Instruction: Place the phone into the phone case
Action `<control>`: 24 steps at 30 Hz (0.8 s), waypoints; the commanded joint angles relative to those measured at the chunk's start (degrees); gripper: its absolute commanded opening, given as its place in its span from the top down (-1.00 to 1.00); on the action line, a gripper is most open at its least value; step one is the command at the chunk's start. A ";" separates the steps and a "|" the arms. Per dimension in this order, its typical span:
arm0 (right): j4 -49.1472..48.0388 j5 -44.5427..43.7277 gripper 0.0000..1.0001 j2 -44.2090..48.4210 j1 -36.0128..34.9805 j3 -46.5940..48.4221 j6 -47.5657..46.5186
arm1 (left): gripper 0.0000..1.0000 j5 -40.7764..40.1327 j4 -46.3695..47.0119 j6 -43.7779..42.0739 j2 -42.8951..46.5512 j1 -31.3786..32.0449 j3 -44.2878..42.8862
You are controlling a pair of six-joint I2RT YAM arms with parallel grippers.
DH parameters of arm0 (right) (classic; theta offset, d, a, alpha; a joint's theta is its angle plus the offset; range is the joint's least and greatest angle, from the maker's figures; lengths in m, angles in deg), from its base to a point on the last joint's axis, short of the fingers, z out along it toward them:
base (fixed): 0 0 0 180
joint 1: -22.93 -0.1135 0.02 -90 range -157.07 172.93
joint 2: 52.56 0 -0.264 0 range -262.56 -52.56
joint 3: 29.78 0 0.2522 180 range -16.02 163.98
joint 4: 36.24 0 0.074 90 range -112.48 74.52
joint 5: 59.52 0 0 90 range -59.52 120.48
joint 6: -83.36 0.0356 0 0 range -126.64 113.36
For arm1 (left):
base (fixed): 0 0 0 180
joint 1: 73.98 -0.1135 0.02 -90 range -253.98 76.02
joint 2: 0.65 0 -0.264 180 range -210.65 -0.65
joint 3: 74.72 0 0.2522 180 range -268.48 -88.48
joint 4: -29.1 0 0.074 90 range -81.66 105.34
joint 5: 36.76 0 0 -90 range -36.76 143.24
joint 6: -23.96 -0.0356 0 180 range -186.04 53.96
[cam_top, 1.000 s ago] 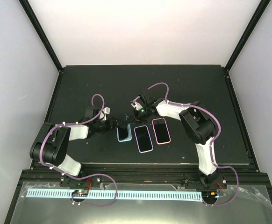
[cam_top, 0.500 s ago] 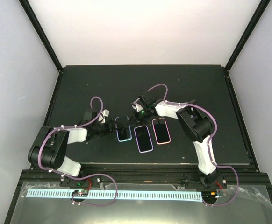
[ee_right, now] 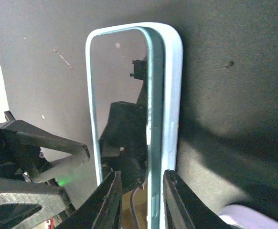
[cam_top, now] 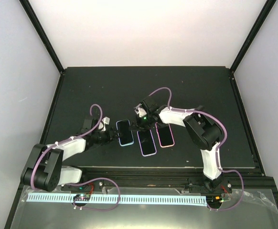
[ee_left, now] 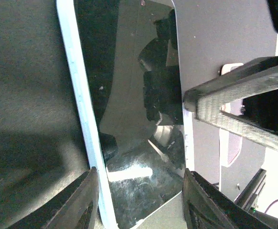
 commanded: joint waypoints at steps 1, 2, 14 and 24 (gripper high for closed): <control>1.58 -4.20 0.42 4.61 -0.36 0.54 -0.24 | 0.00 -5.00 -7.02 -1.58 3.66 -0.11 -0.82; 2.88 -5.00 0.41 4.64 -0.42 1.32 -1.02 | 0.00 -5.55 -7.59 -1.77 3.96 -0.29 -0.74; 3.00 -6.40 -0.16 2.75 -0.45 1.84 -0.84 | 0.03 -2.55 -3.25 -1.18 0.72 -0.90 -0.31; 1.60 -5.50 -0.20 0.13 -0.86 1.38 -0.73 | 0.14 -1.02 -1.34 -1.26 -2.67 -0.97 0.09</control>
